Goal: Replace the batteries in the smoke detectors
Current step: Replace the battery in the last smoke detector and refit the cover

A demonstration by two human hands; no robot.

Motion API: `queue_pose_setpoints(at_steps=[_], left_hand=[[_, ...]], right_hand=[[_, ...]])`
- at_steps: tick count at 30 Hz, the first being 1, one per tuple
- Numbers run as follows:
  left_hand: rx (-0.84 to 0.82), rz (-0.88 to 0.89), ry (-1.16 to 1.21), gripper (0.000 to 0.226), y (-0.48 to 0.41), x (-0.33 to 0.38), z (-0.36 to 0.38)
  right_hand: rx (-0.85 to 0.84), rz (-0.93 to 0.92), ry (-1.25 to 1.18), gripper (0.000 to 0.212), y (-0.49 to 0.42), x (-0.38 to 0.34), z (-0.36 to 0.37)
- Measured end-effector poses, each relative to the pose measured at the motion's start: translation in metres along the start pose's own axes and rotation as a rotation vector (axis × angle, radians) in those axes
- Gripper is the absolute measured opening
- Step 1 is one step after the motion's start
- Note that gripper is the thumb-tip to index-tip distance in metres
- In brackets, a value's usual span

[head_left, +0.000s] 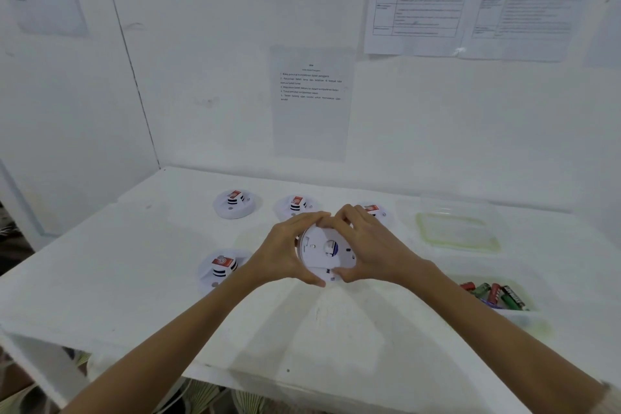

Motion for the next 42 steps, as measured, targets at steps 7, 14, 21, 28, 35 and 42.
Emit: queue_pose_setpoints(at_steps=[7,14,21,28,35,42], left_hand=[[-0.016,-0.062,0.001,0.095,0.003,-0.005,0.0],[-0.049,-0.157,0.068,0.091,0.012,-0.008,0.0],[-0.028,-0.236,0.084,0.098,0.013,-0.008,-0.001],[0.098,-0.301,0.1,0.102,0.011,-0.011,-0.007],[0.103,-0.247,0.055,0.098,0.011,0.002,0.003],[0.063,-0.295,0.121,0.098,0.012,-0.001,-0.003]], right_hand=[[0.008,-0.016,0.049,0.075,0.003,-0.004,0.009],[0.016,-0.081,0.056,0.075,0.003,-0.006,-0.011],[-0.024,-0.214,0.176,0.069,0.007,-0.002,-0.006],[0.161,0.312,-0.013,0.043,0.012,-0.01,-0.005],[0.334,0.695,-0.199,0.047,0.015,0.004,0.005],[0.36,0.402,-0.447,0.061,0.018,-0.005,-0.007]])
Point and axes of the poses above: each hand's wrist, its own y-axis away from the middle knuckle, its own z-axis out of the palm, x = y × z, the point moved 6 cm from there along -y, towards the middle knuckle, and after that the axes turned 9 degrees about x, right-handed, at the moved point
